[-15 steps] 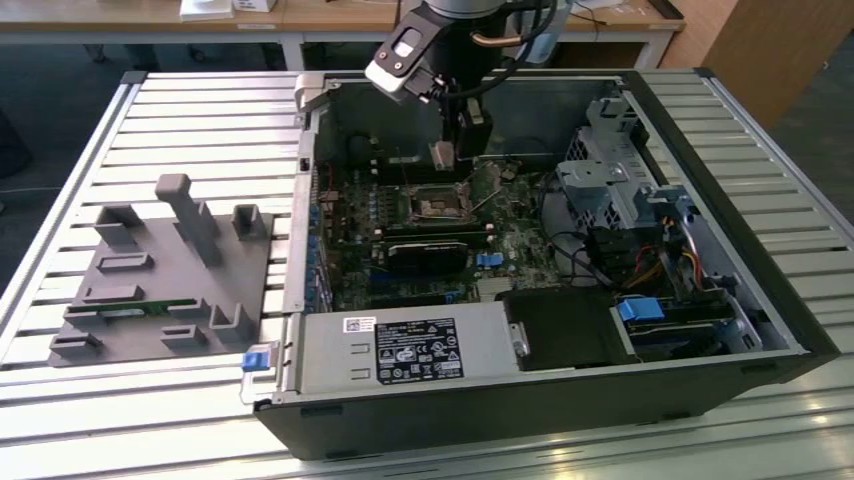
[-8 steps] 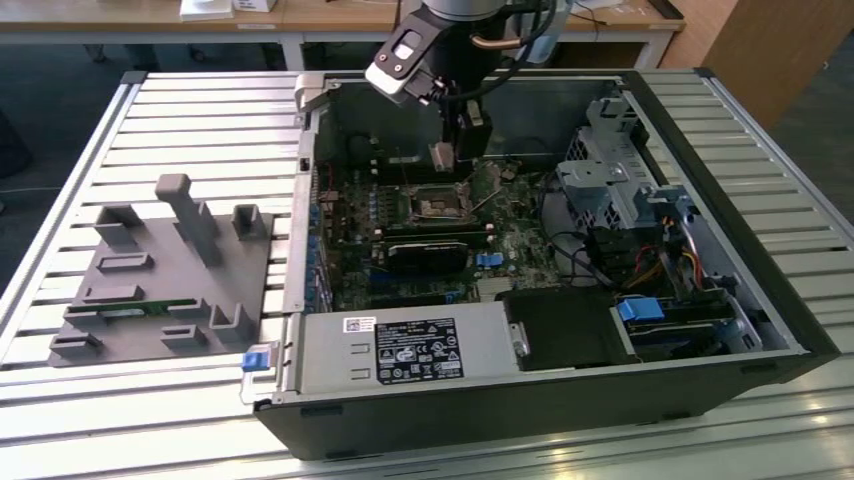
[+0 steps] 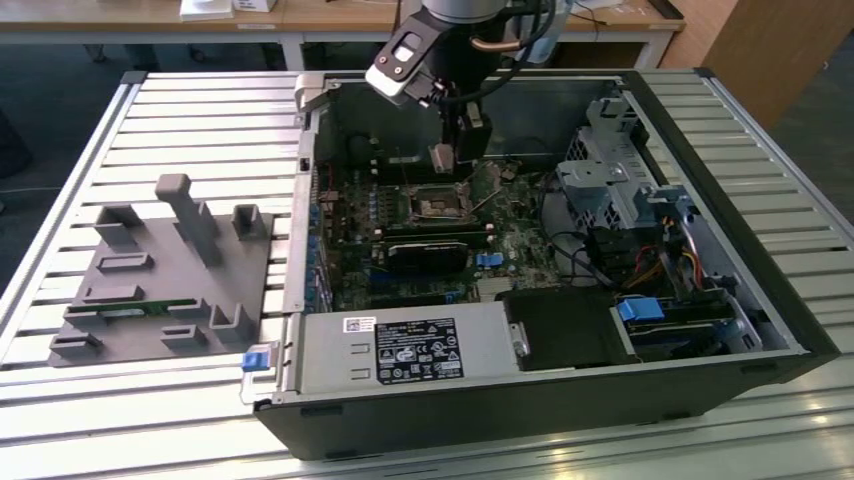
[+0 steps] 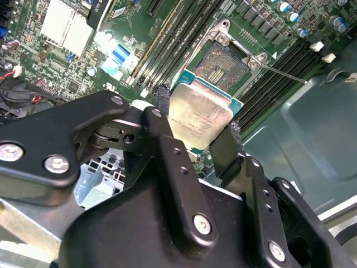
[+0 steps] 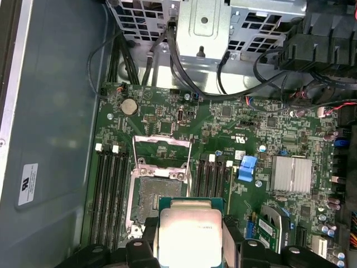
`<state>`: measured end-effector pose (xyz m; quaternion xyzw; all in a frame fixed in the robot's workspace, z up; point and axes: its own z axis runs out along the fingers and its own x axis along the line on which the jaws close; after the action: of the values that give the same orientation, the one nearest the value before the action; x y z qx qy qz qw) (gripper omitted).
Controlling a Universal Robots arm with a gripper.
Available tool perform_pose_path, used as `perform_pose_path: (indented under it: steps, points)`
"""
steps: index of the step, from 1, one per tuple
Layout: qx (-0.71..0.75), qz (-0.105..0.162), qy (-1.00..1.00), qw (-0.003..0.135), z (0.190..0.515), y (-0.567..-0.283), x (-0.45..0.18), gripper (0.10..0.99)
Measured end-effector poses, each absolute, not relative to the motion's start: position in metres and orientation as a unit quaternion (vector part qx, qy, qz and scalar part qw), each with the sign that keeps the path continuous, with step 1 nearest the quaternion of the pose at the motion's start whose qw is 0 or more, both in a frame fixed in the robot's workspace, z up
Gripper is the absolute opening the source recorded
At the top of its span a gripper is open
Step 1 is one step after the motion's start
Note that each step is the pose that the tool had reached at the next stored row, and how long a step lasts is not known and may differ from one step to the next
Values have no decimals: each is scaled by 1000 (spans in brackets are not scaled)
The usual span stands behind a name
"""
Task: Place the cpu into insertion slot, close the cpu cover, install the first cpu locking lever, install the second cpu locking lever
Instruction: 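Place the cpu into insertion slot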
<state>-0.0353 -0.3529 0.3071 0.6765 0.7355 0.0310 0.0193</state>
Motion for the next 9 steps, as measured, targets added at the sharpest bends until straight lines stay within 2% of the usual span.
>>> perform_pose_path:
  steps: [9]
  points:
    - [677,31,736,19,304,-353,-35,541]
